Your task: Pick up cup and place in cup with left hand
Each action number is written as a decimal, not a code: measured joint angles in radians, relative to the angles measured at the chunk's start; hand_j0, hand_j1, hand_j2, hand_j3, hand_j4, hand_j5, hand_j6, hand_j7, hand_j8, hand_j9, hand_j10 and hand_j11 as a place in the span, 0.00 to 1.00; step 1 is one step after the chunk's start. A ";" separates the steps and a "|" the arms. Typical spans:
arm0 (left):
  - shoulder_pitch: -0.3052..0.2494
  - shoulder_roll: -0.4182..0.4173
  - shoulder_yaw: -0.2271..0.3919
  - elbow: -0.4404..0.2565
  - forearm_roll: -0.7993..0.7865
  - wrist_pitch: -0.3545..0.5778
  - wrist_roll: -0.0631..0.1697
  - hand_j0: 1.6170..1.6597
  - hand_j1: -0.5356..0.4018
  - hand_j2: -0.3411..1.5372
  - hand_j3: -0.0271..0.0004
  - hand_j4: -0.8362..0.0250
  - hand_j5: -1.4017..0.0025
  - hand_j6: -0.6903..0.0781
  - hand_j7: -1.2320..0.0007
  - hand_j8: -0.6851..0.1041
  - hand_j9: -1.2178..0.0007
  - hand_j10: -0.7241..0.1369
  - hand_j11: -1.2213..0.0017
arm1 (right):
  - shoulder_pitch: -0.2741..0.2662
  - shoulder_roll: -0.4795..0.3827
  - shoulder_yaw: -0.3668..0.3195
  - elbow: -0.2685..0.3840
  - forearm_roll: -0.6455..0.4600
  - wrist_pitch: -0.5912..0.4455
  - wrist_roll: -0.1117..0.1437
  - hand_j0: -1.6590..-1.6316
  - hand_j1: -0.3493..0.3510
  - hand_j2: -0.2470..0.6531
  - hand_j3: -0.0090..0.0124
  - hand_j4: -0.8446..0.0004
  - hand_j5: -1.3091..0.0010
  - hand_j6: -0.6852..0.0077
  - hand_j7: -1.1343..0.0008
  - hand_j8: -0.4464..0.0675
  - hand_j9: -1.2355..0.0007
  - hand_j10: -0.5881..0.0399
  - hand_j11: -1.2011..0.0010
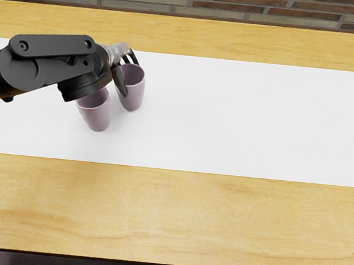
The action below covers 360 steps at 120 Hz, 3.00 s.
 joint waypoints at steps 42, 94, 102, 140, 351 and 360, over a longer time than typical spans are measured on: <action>-0.075 0.028 -0.014 -0.038 -0.011 -0.009 0.001 0.91 0.39 0.26 0.99 0.56 0.55 0.53 0.49 0.42 0.49 0.31 0.49 | 0.000 0.000 0.000 0.000 0.000 0.000 0.000 0.04 0.03 0.27 0.42 0.98 0.98 0.97 0.98 0.84 0.98 0.91 0.98; -0.163 0.225 -0.048 -0.281 -0.012 -0.010 0.006 0.92 0.41 0.27 0.99 0.53 0.54 0.49 0.48 0.38 0.48 0.29 0.48 | 0.000 0.000 0.000 0.000 0.000 0.000 0.000 0.04 0.03 0.27 0.42 0.98 0.98 0.97 0.98 0.84 0.98 0.91 0.98; -0.168 0.252 -0.057 -0.317 -0.012 -0.010 0.011 0.93 0.41 0.28 0.99 0.52 0.54 0.48 0.48 0.37 0.48 0.29 0.48 | 0.000 0.000 0.000 0.000 0.000 0.000 0.000 0.04 0.03 0.27 0.42 0.98 0.98 0.97 0.98 0.84 0.98 0.91 0.98; -0.192 0.360 -0.084 -0.448 -0.013 -0.014 0.035 0.94 0.42 0.30 0.99 0.48 0.54 0.44 0.49 0.34 0.48 0.29 0.49 | 0.000 0.000 0.000 0.000 0.000 0.000 0.000 0.04 0.03 0.27 0.42 0.98 0.98 0.97 0.98 0.84 0.98 0.91 0.98; -0.191 0.640 -0.086 -0.601 -0.012 -0.149 0.037 0.94 0.44 0.29 0.99 0.46 0.56 0.42 0.50 0.31 0.49 0.29 0.49 | 0.000 0.000 0.000 0.000 0.000 0.000 0.000 0.04 0.03 0.27 0.42 0.98 0.98 0.97 0.98 0.84 0.98 0.91 0.98; -0.191 0.638 -0.086 -0.605 -0.012 -0.150 0.037 0.94 0.44 0.29 0.99 0.46 0.56 0.42 0.50 0.32 0.49 0.29 0.49 | 0.000 0.000 0.000 0.000 0.000 0.000 0.000 0.04 0.03 0.27 0.42 0.98 0.98 0.97 0.98 0.84 0.98 0.91 0.98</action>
